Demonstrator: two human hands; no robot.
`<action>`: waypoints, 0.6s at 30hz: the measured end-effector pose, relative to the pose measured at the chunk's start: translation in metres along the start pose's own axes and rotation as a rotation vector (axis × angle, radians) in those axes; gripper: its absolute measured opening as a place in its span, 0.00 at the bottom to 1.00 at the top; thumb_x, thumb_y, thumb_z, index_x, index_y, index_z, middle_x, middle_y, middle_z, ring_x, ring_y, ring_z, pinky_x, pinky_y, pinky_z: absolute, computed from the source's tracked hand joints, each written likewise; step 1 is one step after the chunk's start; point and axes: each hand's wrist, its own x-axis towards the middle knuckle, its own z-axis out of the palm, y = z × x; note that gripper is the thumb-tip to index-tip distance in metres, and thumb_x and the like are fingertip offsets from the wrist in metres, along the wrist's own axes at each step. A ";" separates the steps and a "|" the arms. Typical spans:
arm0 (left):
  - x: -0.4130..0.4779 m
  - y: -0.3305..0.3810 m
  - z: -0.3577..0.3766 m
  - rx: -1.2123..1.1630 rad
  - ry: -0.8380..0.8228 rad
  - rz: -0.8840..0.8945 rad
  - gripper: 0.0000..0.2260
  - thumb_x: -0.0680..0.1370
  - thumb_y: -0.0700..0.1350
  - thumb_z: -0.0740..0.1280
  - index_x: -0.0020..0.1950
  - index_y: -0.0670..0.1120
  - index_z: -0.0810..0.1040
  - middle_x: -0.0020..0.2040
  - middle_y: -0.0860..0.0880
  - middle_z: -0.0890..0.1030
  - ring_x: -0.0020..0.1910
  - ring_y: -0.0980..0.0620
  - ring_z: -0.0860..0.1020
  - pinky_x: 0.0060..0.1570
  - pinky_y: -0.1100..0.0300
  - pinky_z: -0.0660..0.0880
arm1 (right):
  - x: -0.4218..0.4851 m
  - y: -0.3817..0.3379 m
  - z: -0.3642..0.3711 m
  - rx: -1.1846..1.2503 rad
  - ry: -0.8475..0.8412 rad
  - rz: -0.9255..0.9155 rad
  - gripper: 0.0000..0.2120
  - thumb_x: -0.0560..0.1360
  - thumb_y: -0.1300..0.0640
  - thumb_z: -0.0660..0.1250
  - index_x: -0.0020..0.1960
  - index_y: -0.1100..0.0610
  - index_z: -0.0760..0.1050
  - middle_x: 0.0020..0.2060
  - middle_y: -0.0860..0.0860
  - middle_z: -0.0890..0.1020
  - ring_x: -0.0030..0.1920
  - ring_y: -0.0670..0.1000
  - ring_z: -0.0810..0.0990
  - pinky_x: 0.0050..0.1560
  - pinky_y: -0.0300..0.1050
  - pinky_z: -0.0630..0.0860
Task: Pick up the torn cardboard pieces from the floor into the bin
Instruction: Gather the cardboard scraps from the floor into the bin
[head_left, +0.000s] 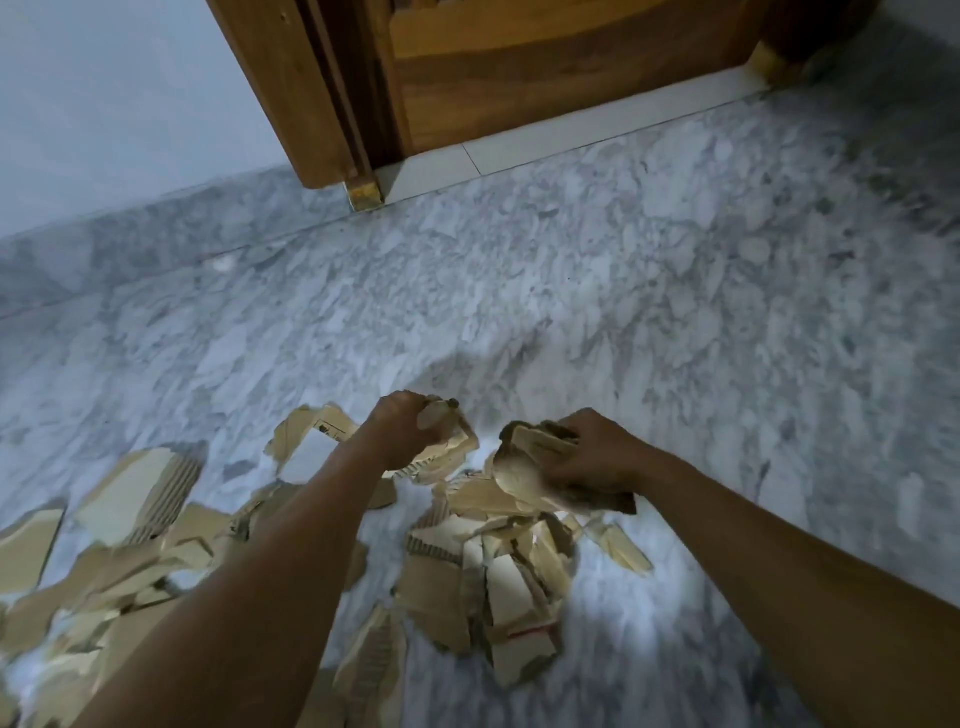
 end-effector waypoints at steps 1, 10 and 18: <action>0.001 0.002 0.003 0.021 0.033 0.021 0.11 0.74 0.48 0.73 0.53 0.44 0.83 0.47 0.43 0.84 0.47 0.44 0.81 0.43 0.59 0.72 | 0.006 -0.002 0.007 -0.047 0.001 -0.025 0.15 0.63 0.51 0.80 0.45 0.54 0.80 0.43 0.52 0.81 0.47 0.55 0.81 0.45 0.47 0.79; 0.007 0.005 0.014 0.098 0.114 -0.042 0.11 0.72 0.51 0.74 0.52 0.51 0.83 0.48 0.47 0.82 0.49 0.45 0.80 0.43 0.58 0.73 | 0.023 -0.006 0.029 -0.394 -0.038 -0.103 0.31 0.67 0.43 0.76 0.66 0.50 0.71 0.61 0.50 0.78 0.59 0.56 0.76 0.58 0.52 0.72; 0.007 0.006 0.010 0.127 0.081 -0.082 0.17 0.70 0.52 0.75 0.57 0.48 0.81 0.54 0.42 0.80 0.52 0.43 0.80 0.52 0.51 0.78 | 0.003 0.005 0.022 0.045 0.010 -0.158 0.18 0.63 0.51 0.78 0.45 0.43 0.70 0.45 0.46 0.76 0.45 0.51 0.76 0.38 0.41 0.70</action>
